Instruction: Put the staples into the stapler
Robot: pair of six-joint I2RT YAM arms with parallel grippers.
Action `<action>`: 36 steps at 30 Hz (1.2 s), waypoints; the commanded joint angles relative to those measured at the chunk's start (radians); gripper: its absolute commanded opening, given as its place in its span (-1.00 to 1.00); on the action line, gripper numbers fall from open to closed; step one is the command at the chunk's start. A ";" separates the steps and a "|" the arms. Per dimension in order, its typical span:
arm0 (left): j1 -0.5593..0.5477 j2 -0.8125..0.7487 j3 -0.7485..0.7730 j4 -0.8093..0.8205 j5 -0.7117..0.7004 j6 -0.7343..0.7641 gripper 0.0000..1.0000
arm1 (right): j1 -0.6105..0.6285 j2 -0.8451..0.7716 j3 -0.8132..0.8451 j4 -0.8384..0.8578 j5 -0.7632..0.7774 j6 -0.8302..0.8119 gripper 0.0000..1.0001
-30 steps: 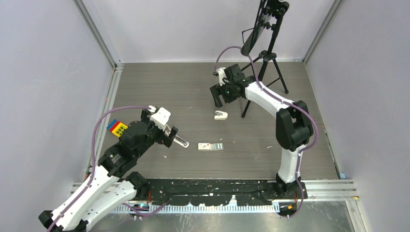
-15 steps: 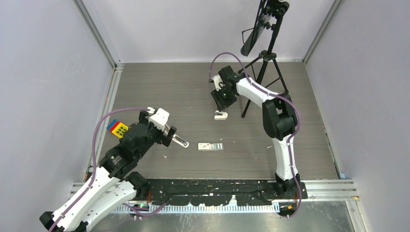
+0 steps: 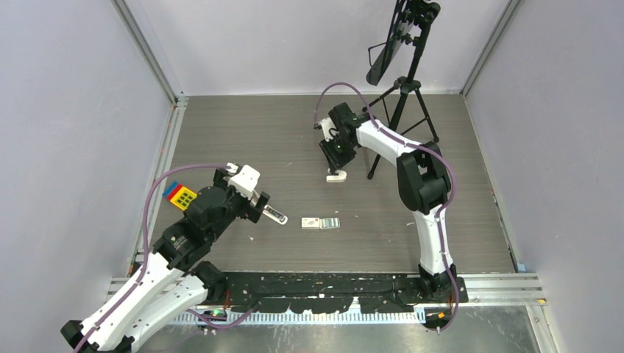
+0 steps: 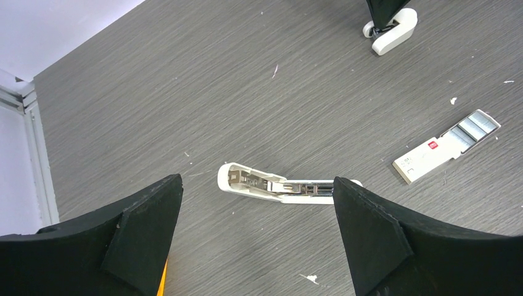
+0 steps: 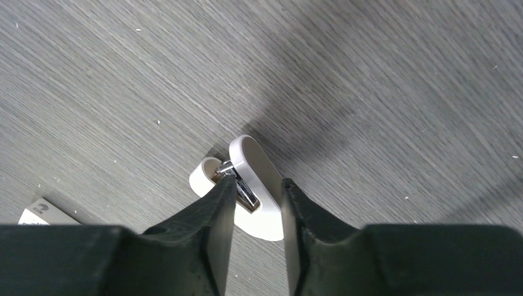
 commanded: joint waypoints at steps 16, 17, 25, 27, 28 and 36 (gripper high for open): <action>0.006 0.026 -0.008 0.073 0.031 0.006 0.83 | 0.032 -0.111 -0.160 0.118 0.104 0.151 -0.77; 0.005 0.028 -0.007 0.073 0.033 0.003 0.83 | 0.032 -0.127 -0.180 0.136 0.104 0.180 -0.85; 0.007 0.090 0.025 0.066 0.070 -0.080 0.89 | 0.043 -0.339 -0.405 0.417 0.106 0.418 -0.99; 0.006 0.127 0.052 0.060 0.076 -0.145 0.89 | 0.054 -0.398 -0.456 0.480 0.138 0.466 -0.99; 0.006 0.143 0.068 0.053 0.075 -0.186 0.89 | 0.061 -0.421 -0.479 0.506 0.159 0.487 -0.99; 0.007 0.220 0.048 0.218 0.149 -0.470 0.86 | 0.106 -0.609 -0.699 0.765 0.290 0.730 -0.99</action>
